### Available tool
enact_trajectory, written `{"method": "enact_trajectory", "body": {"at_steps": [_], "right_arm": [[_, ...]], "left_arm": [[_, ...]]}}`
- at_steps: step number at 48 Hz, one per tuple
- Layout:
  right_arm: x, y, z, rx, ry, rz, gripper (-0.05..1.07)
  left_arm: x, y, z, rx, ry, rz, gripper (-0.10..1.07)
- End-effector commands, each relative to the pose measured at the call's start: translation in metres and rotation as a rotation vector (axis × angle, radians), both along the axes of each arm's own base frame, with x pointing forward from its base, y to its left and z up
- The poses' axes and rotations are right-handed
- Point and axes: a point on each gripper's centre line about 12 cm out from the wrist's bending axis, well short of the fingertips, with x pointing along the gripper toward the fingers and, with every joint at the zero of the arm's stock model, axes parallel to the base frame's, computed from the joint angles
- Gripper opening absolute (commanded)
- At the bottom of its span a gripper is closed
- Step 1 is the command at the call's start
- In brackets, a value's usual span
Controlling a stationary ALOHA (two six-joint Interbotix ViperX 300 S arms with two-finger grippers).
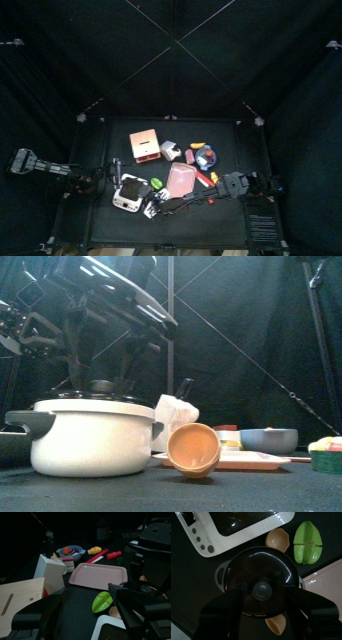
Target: Place pot lid on pot
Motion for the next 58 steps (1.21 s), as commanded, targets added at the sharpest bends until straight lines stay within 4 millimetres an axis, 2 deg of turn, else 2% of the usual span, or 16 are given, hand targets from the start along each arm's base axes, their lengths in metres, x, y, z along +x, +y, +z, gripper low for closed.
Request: {"method": "enact_trajectory", "body": {"at_steps": [1,33,46,58], "right_arm": [[0.001,-0.001,0.023,0.009,-0.049,0.001,0.88],[-0.007,-0.010,0.066,-0.060,-0.113,0.001,0.88],[-0.042,-0.030,0.087,-0.127,-0.064,-0.031,0.88],[-0.079,-0.040,0.094,-0.129,-0.035,-0.061,0.88]], "left_arm": [[0.002,0.000,0.003,0.000,-0.010,0.003,0.99],[0.003,0.000,0.005,-0.001,-0.015,0.002,0.99],[0.003,-0.001,0.005,0.000,-0.017,-0.002,0.99],[0.004,-0.001,0.006,-0.002,-0.018,-0.001,0.99]]}}
